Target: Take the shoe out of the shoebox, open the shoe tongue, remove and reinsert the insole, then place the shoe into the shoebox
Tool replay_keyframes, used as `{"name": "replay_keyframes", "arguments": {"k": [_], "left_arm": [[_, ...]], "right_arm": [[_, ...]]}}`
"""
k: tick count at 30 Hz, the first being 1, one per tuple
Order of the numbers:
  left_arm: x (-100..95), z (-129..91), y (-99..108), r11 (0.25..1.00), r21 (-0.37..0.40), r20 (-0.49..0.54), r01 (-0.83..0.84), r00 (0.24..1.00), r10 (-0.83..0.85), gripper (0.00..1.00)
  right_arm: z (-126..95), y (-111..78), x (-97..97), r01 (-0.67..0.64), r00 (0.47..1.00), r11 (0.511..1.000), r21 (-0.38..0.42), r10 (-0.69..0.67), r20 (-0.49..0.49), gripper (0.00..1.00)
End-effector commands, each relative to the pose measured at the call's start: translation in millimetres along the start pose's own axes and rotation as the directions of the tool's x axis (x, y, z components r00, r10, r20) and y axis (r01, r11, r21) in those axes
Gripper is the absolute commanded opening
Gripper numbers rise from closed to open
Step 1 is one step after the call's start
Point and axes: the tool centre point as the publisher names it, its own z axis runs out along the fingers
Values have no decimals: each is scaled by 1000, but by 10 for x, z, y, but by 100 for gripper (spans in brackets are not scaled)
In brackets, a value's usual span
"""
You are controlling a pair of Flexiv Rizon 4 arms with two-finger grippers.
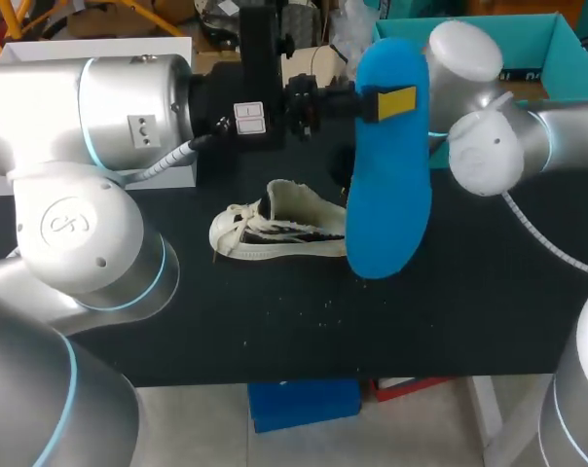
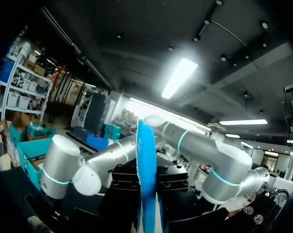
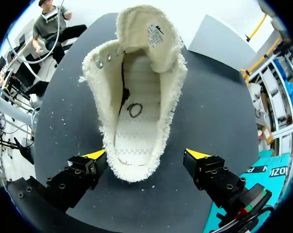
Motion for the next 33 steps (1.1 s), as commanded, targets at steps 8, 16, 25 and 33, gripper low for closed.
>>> {"name": "replay_keyframes", "arguments": {"k": [8, 16, 25, 33], "left_arm": [[13, 11, 6, 1000, -1, 5, 1, 1000, -1, 0], [13, 11, 6, 1000, -1, 5, 1, 1000, -1, 0], [13, 11, 6, 1000, -1, 5, 1, 1000, -1, 0], [13, 11, 6, 1000, -1, 5, 1, 1000, -1, 0]], "right_arm": [[84, 129, -166, 53, 999, 898, 436, -48, -21, 100], [41, 152, 63, 84, 996, 905, 416, -70, -48, 100], [-89, 144, 130, 86, 996, 961, 263, -76, -47, 100], [-109, 149, 149, 71, 997, 974, 214, -61, -50, 100]]}}
